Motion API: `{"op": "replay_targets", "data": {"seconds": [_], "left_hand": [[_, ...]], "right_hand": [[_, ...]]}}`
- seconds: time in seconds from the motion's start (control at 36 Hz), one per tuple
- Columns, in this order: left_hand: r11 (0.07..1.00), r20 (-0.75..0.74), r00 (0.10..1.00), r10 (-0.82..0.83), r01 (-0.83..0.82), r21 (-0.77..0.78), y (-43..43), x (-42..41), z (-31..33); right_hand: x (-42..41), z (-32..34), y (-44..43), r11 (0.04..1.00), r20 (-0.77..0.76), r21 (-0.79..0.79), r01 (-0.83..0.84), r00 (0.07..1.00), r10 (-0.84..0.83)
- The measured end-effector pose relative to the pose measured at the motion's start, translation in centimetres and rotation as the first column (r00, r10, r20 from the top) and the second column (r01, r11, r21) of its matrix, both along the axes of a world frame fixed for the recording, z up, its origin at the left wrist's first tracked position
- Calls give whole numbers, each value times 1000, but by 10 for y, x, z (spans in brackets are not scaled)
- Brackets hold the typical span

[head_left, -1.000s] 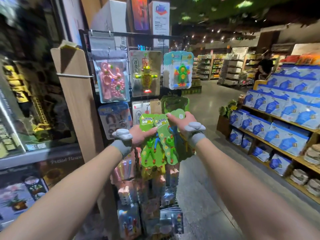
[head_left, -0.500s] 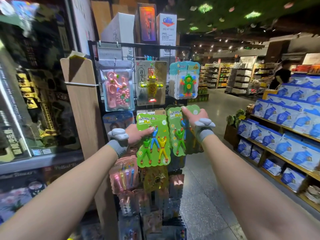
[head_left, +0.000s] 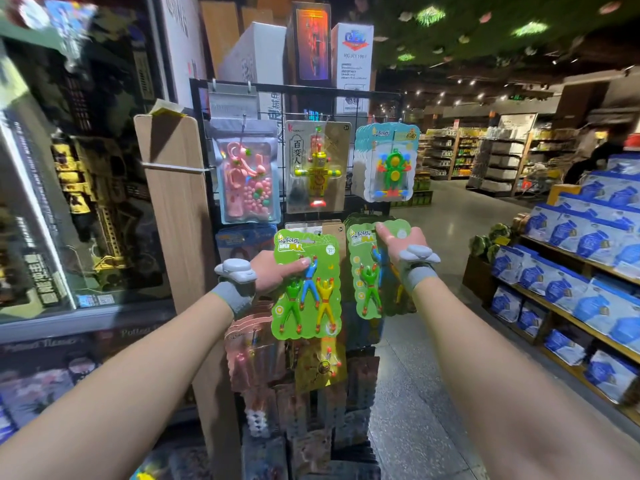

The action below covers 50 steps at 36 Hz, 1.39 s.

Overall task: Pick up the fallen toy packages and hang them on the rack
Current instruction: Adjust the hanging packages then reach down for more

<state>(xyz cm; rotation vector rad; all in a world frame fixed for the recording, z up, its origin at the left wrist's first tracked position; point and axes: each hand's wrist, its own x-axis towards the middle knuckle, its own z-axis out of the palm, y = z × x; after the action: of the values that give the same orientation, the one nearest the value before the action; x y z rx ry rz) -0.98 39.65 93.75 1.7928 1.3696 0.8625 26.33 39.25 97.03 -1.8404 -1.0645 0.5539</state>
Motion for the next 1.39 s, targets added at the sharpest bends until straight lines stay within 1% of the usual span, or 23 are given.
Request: {"op": "replay_targets", "data": {"seconds": [0.11,0.31,0.44,0.53,0.69,0.94,1.25,1.39], "left_hand": [[1000,-10,1000,-11,11,11,0,-3,3],[999,-56,998,5,-2,45,2,-7,2],[1000,-30,1000,1,0,25,3,-7,2],[1000,7,1000,-9,9,2,2,-7,4],[998,78,997,-20,24,-51,0,-8,5],[998,134,991,1,9,-67,-5,-14,7],[999,73,997,21,-18,-48,-17,-11,9],[998,73,997,29,-24,-61,-16,-11,5]], "right_hand": [[-6,1,8,999,-19,48,-18,1000,19],[-8,-1,16,997,-17,72,-27,999,28],[-6,-2,18,996,-30,82,-18,999,21],[-2,-2,18,996,-54,89,-5,998,10],[4,-1,18,997,-55,83,9,998,-5],[2,-3,17,996,-61,91,-4,998,10],[3,-7,22,997,-40,66,-29,999,32],[8,-8,27,997,-34,60,-48,998,51]]}}
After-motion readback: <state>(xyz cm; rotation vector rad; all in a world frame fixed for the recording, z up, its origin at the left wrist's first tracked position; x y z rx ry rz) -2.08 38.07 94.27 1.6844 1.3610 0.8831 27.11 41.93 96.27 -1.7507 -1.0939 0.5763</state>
